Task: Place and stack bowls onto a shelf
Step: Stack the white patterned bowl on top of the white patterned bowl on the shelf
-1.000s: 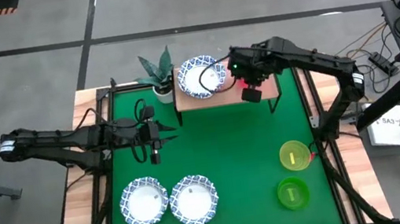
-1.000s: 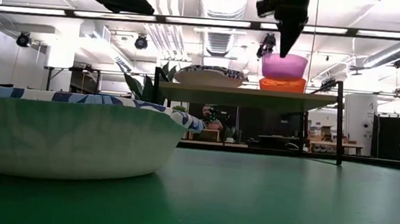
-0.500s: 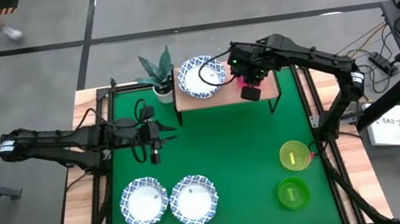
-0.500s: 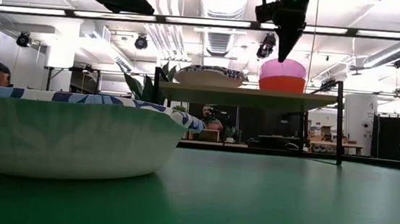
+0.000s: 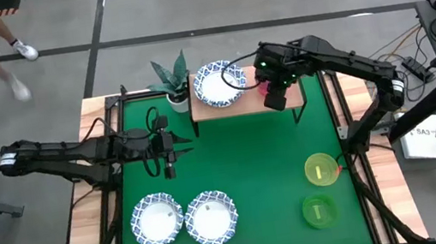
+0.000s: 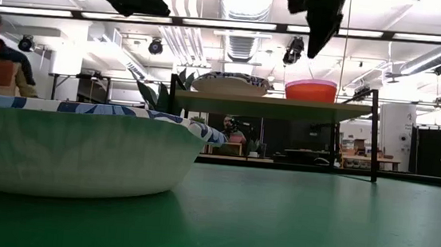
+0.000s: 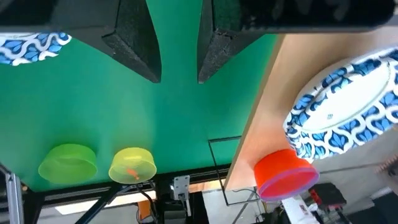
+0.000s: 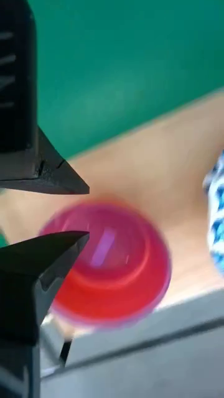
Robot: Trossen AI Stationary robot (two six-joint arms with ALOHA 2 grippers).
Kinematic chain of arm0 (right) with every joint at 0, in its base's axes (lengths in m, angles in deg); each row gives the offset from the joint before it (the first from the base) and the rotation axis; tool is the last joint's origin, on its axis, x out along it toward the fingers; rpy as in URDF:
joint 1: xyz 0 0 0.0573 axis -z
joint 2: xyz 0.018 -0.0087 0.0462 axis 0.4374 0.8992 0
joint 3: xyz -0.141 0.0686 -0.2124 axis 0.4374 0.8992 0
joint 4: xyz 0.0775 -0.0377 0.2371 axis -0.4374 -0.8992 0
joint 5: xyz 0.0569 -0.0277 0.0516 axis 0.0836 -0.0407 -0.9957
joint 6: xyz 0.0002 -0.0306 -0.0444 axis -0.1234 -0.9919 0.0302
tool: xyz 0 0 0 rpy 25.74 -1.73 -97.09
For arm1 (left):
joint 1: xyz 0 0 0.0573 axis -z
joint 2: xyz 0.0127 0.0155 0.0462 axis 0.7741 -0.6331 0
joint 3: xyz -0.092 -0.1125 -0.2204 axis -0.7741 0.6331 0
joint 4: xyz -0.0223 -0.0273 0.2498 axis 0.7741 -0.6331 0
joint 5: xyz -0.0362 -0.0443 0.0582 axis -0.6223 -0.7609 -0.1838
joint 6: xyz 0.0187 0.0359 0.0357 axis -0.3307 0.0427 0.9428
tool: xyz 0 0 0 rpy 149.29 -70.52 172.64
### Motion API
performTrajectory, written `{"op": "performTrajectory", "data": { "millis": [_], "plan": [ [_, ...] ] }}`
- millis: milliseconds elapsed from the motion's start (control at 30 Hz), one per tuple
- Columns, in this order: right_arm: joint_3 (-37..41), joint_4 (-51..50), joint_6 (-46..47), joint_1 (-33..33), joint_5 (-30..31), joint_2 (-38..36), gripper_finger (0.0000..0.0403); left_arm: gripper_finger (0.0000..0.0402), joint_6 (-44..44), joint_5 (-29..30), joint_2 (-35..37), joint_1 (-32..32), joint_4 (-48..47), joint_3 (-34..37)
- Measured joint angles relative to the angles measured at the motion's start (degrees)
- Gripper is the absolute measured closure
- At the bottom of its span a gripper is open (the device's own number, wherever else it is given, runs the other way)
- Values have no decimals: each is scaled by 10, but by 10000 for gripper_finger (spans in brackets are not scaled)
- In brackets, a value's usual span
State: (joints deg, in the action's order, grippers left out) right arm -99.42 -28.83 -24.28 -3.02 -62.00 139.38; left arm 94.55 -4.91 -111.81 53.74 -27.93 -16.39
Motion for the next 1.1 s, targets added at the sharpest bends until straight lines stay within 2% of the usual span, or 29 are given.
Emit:
{"op": "performTrajectory", "data": {
  "millis": [167,400,633,833,967,1100],
  "plan": [
    [66,82,2,-44,-21,-72,327,316,-64,-1,0,1,-18,0],
    [240,274,28,-146,-22,-193,339,316,-146,-7,-21,5,-24,15],
    [405,459,37,-241,-17,-268,339,316,-237,-121,-75,6,-16,16],
    [510,597,17,-289,-15,-304,339,313,-280,-202,-134,16,-18,13],
    [566,680,-2,-304,-16,-323,339,299,-285,-214,-183,37,-20,-1],
    [603,720,-11,-306,-20,-342,339,277,-286,-216,-230,53,-40,-24]
  ]
}}
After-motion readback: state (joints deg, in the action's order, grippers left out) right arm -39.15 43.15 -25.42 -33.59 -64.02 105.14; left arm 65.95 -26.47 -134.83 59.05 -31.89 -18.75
